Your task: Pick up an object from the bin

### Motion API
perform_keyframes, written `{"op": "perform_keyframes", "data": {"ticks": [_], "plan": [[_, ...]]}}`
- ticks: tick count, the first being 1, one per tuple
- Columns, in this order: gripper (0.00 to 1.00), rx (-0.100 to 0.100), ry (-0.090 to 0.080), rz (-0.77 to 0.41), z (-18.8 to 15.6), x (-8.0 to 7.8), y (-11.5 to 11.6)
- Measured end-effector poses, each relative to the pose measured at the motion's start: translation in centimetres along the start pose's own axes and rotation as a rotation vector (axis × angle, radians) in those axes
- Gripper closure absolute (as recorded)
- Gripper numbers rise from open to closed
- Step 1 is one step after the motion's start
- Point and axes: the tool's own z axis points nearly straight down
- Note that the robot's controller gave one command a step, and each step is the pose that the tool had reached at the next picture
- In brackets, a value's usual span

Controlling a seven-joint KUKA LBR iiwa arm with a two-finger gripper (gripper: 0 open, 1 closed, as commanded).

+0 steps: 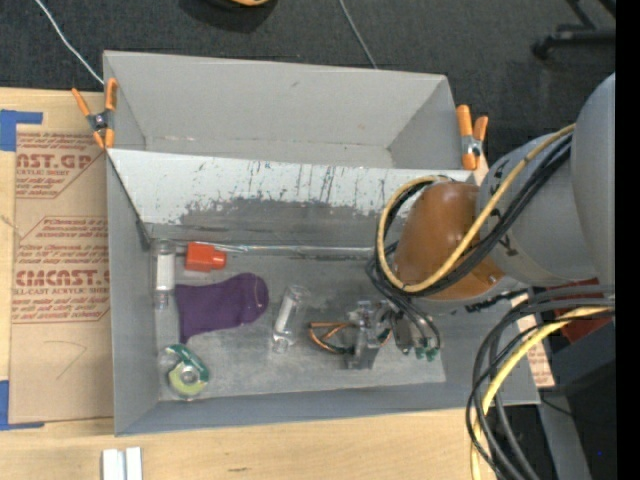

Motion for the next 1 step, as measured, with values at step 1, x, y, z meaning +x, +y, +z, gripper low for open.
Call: {"op": "perform_keyframes", "data": {"ticks": [1], "plan": [[1.0, 0.0, 0.003, -0.017, -10.59, -1.8, -0.35]]}}
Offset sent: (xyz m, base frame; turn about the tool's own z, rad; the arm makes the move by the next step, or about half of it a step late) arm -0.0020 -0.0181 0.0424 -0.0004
